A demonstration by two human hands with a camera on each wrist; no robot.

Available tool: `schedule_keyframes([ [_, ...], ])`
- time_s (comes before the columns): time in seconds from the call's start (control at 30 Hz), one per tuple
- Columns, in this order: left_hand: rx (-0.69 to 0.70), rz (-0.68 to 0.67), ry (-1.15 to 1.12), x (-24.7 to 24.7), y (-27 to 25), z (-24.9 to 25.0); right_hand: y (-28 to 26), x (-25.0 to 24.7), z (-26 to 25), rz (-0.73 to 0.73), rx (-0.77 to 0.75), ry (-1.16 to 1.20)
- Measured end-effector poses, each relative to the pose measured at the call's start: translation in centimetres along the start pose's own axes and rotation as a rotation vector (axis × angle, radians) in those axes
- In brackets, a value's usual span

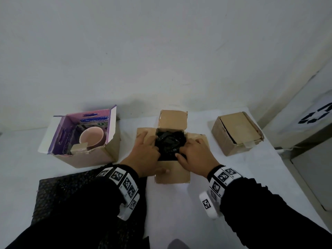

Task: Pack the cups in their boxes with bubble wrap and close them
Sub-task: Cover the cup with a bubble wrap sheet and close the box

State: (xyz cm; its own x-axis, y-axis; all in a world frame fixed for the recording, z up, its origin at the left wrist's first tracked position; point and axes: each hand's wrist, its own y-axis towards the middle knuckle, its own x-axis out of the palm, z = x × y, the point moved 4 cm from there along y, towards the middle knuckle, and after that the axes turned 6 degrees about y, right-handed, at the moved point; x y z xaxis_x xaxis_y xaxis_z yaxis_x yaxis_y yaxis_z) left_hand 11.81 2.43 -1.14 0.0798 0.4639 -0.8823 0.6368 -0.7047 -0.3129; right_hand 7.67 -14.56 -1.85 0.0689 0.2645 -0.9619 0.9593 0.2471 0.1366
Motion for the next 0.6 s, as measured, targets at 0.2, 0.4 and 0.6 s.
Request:
schedule_keyframes([
  [0.2,-0.098,0.201,-0.079,0.8,-1.0,0.4,3.8,0.0,-2.1,-0.061,-0.110,0.157],
  [0.4,-0.244,0.444,-0.197,1.8,-2.4,2.3,6.3,1.7,-1.7,-0.273,-0.223,0.039],
  [0.6,-0.292,0.489,-0.298,2.4,-2.2,3.1,7.2,2.6,-1.2,-0.374,-0.230,-0.035],
])
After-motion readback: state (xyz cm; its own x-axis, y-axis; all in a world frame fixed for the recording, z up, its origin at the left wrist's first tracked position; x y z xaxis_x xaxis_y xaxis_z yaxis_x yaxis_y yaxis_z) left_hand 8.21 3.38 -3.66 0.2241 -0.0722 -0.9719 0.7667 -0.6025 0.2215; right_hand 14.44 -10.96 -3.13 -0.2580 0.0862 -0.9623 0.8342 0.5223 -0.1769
